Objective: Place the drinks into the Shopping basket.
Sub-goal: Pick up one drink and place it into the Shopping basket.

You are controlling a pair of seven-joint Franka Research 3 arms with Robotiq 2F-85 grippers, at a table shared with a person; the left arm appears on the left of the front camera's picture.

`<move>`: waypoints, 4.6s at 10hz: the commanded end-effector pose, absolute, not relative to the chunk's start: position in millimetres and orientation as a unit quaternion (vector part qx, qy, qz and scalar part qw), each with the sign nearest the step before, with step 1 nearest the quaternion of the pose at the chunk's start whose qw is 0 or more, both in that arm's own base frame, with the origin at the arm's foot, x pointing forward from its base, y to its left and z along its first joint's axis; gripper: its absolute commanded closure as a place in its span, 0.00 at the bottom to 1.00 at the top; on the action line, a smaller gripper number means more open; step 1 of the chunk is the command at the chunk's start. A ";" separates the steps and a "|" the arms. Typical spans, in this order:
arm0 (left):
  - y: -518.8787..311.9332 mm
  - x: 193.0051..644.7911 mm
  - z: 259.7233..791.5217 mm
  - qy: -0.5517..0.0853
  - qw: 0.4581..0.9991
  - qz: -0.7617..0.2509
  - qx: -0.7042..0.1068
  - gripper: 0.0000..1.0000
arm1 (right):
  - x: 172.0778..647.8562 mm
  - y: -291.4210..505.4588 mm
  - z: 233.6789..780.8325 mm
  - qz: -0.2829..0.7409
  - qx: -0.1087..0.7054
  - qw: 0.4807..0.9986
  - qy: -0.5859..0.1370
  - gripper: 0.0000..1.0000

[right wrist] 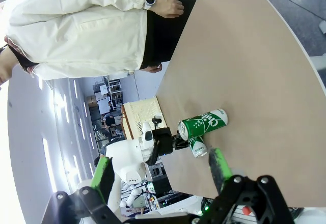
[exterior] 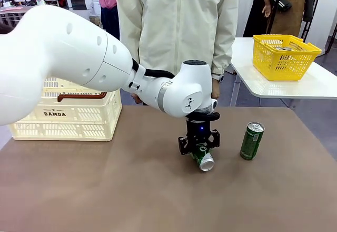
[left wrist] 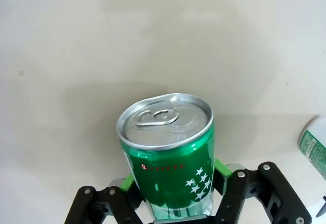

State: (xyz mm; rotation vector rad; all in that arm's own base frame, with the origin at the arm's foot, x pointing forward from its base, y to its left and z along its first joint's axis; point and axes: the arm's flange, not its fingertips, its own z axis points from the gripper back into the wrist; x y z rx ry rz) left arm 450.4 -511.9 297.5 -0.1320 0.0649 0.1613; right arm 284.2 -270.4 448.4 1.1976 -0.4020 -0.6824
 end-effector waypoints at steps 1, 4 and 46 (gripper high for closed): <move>-505.8 443.6 298.3 0.012 0.995 0.079 -0.065 1.00 | 285.1 -271.1 449.4 -0.308 0.553 0.750 -0.192 0.00; -502.3 443.0 303.8 0.009 0.994 0.079 -0.076 1.00 | 285.1 -271.1 449.4 -0.308 0.553 0.750 -0.192 0.00; -46.8 619.8 450.3 -0.099 0.995 -0.007 0.018 1.00 | 285.1 -271.1 449.4 -0.308 0.553 0.750 -0.192 0.00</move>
